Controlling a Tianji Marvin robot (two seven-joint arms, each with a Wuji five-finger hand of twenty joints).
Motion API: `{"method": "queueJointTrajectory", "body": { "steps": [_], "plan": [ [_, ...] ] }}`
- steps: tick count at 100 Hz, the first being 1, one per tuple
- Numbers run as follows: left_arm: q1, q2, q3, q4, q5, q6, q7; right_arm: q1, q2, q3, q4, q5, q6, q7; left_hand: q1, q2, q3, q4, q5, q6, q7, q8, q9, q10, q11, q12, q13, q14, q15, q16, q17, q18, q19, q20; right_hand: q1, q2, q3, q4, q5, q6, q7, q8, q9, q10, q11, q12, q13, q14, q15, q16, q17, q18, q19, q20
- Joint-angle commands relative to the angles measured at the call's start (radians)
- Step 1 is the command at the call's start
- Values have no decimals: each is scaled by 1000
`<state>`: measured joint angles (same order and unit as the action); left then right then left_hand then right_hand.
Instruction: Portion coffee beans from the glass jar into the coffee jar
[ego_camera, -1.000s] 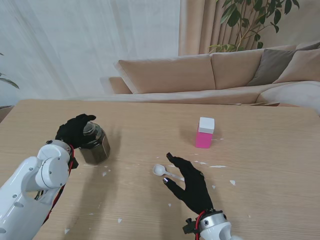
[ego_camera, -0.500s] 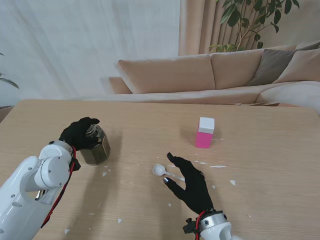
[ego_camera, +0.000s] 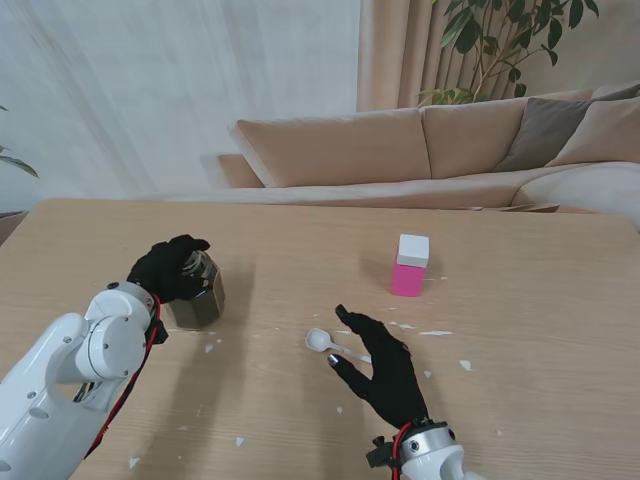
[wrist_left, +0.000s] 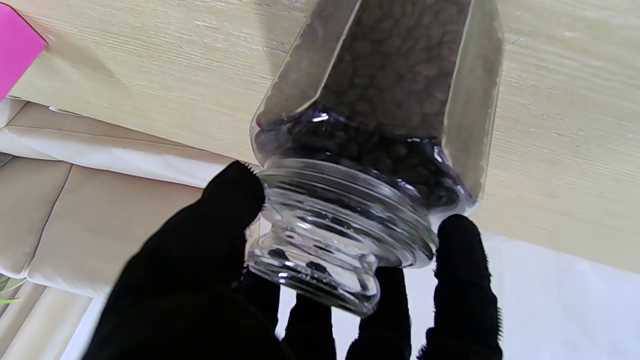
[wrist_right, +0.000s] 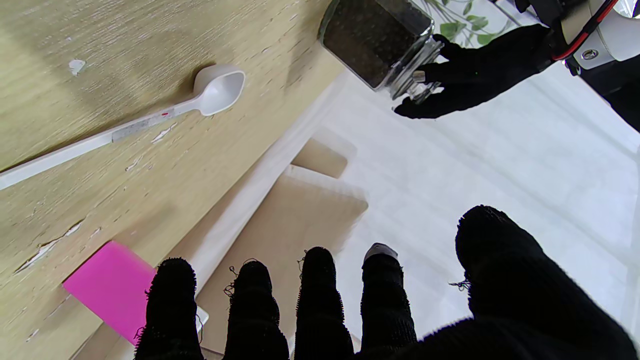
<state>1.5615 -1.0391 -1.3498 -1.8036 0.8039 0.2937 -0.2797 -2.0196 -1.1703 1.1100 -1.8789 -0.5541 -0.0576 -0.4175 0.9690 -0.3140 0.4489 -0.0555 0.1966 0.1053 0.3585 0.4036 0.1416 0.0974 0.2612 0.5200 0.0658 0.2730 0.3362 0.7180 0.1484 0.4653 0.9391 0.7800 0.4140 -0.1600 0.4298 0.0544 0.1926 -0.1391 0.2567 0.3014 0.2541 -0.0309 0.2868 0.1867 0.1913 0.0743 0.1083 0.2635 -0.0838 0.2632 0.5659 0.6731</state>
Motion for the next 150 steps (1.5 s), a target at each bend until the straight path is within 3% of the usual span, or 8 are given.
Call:
{"method": "queueJointTrajectory", "body": {
  "steps": [1,17,36,77,150],
  "plan": [
    [15,-13,10,-2,-2,-7,-23,-9,-6,-2,-6,2,-4,8,76,-26,64,22,-47,26,35,0,32,10,15,12,58,-56,143,38,7,-115,71,-11,17,-10,7,-14,6,-36,15,11,21,-23,8,5,16,-21,7,1,-2,-22,6,14],
    [15,-13,-1,-3,4,-5,-25,-6,-5,-5,-5,2,-4,8,83,-8,47,21,-48,29,60,6,35,10,18,12,61,-42,129,21,-9,-100,46,-32,16,-8,5,-15,6,-35,15,11,20,-22,8,5,16,-20,7,1,-1,-22,6,14],
    [16,-11,-3,-7,-25,10,-45,-3,-5,-8,-4,0,-2,8,88,9,16,23,-49,38,129,22,46,20,59,17,120,0,163,32,36,-90,82,-23,17,-9,4,-15,6,-36,16,10,20,-22,8,5,15,-20,6,1,-1,-21,6,14],
    [29,-9,28,-43,-77,24,-65,-2,-5,-8,-2,1,-3,8,97,6,19,24,-48,49,145,16,43,28,72,2,113,-12,187,39,36,-111,96,-24,18,-9,4,-14,6,-35,18,10,20,-22,8,5,15,-21,7,1,-1,-22,7,14],
    [-87,-24,234,-25,-153,119,-12,-8,-6,-4,-5,2,-10,4,104,-11,57,23,-42,75,161,10,43,35,75,6,113,-11,211,46,53,-130,119,-25,19,-9,3,-14,6,-33,22,11,20,-23,8,5,15,-22,6,0,-2,-21,6,13]
  ]
}}
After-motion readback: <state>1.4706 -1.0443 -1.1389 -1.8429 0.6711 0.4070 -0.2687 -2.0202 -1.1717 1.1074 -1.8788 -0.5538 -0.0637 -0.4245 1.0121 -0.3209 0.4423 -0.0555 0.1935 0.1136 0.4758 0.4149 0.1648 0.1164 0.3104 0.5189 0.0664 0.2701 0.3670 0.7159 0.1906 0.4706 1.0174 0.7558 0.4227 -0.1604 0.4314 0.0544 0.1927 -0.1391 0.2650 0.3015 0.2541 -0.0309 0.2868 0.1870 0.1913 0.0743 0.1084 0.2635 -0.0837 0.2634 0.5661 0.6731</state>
